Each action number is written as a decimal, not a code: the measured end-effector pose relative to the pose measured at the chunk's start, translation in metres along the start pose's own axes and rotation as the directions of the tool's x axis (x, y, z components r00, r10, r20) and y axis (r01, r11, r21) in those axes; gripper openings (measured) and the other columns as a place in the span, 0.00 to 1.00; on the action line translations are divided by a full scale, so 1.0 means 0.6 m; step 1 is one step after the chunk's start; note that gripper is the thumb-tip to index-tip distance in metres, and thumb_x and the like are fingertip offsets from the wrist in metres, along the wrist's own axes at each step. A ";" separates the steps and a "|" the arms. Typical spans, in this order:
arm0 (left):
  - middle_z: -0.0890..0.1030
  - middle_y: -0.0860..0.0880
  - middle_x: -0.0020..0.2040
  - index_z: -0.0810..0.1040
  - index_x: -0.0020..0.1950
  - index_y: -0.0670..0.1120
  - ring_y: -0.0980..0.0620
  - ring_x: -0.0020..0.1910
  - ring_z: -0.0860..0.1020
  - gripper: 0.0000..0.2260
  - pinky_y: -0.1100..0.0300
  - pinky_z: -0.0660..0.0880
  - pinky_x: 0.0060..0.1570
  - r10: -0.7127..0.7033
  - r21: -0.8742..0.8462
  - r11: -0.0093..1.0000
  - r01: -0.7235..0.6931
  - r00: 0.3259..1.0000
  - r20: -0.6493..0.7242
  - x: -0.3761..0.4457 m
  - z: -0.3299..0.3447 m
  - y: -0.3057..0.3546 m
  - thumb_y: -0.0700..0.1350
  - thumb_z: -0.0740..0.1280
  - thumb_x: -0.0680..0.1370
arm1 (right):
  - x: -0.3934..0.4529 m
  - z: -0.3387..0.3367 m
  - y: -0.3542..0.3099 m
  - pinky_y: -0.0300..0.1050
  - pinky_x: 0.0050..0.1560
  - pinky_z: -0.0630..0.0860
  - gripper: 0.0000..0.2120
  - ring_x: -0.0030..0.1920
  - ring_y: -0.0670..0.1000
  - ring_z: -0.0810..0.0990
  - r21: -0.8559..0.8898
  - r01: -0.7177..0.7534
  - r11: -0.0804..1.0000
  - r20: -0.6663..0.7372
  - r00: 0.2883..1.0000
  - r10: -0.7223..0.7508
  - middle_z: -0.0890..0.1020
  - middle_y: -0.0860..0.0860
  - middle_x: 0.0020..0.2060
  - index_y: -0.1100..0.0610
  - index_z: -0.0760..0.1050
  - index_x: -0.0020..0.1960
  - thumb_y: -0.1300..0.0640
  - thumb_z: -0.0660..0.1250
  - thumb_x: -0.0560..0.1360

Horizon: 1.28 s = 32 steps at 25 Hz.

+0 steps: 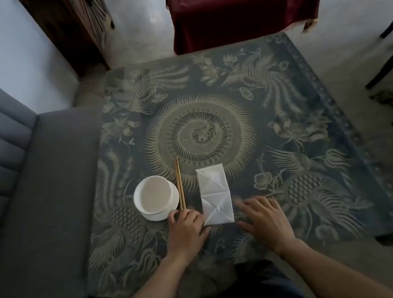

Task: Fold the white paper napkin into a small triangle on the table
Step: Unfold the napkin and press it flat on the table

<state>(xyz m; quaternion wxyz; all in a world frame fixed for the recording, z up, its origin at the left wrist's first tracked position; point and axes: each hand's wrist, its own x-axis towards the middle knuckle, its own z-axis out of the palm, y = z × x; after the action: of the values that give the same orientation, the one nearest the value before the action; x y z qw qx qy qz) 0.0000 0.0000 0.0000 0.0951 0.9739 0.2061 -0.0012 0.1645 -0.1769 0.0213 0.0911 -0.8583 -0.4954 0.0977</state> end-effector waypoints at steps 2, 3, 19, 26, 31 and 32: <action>0.83 0.52 0.48 0.83 0.49 0.51 0.46 0.51 0.78 0.10 0.44 0.68 0.54 -0.096 0.002 0.995 0.095 0.995 0.021 0.009 0.005 0.011 0.54 0.76 0.71 | 0.017 0.000 0.008 0.52 0.49 0.77 0.22 0.51 0.56 0.81 0.014 0.057 0.998 0.011 0.998 -0.057 0.83 0.49 0.48 0.51 0.82 0.57 0.46 0.78 0.66; 0.83 0.52 0.48 0.83 0.49 0.52 0.46 0.51 0.77 0.09 0.45 0.67 0.54 -0.146 0.009 0.989 0.146 0.989 0.021 0.011 0.007 0.013 0.54 0.75 0.72 | 0.024 0.005 0.011 0.52 0.47 0.78 0.21 0.49 0.55 0.81 0.008 0.092 0.996 0.006 0.996 -0.092 0.84 0.49 0.47 0.51 0.82 0.56 0.47 0.79 0.65; 0.82 0.59 0.49 0.83 0.49 0.57 0.52 0.54 0.72 0.09 0.51 0.58 0.52 -0.353 -0.060 0.924 0.377 0.904 0.242 0.037 0.023 0.000 0.59 0.67 0.77 | 0.079 0.042 0.015 0.52 0.51 0.76 0.23 0.57 0.56 0.78 0.030 0.211 0.977 0.179 0.960 -0.213 0.80 0.50 0.58 0.50 0.77 0.64 0.45 0.73 0.71; 0.83 0.59 0.43 0.83 0.42 0.56 0.57 0.48 0.74 0.08 0.53 0.61 0.51 -0.353 -0.305 0.841 0.447 0.880 0.316 0.056 0.003 -0.007 0.58 0.71 0.74 | 0.077 0.043 0.011 0.52 0.51 0.76 0.28 0.55 0.55 0.78 0.032 0.207 0.978 0.117 0.971 -0.210 0.80 0.50 0.56 0.51 0.77 0.63 0.38 0.73 0.68; 0.82 0.59 0.37 0.85 0.45 0.51 0.60 0.40 0.80 0.04 0.66 0.74 0.42 -0.209 -0.548 0.693 0.469 0.857 0.470 0.087 -0.027 -0.004 0.50 0.76 0.73 | 0.090 0.040 -0.021 0.51 0.48 0.76 0.28 0.50 0.54 0.77 -0.004 0.275 0.962 0.061 0.960 -0.274 0.79 0.50 0.52 0.50 0.75 0.61 0.35 0.71 0.67; 0.81 0.60 0.37 0.85 0.46 0.50 0.60 0.40 0.80 0.04 0.67 0.73 0.41 -0.192 -0.572 0.668 0.477 0.853 0.486 0.093 -0.031 -0.002 0.48 0.76 0.73 | 0.093 0.038 -0.027 0.51 0.46 0.76 0.26 0.48 0.54 0.77 -0.006 0.274 0.962 0.044 0.961 -0.273 0.79 0.50 0.51 0.50 0.75 0.59 0.37 0.72 0.68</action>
<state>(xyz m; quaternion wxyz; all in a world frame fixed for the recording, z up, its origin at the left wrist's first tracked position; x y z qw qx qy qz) 0.0495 0.0271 0.0157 0.4775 0.7952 0.3482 -0.1356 0.1722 -0.1191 -0.0010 0.0883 -0.7799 -0.6116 0.0994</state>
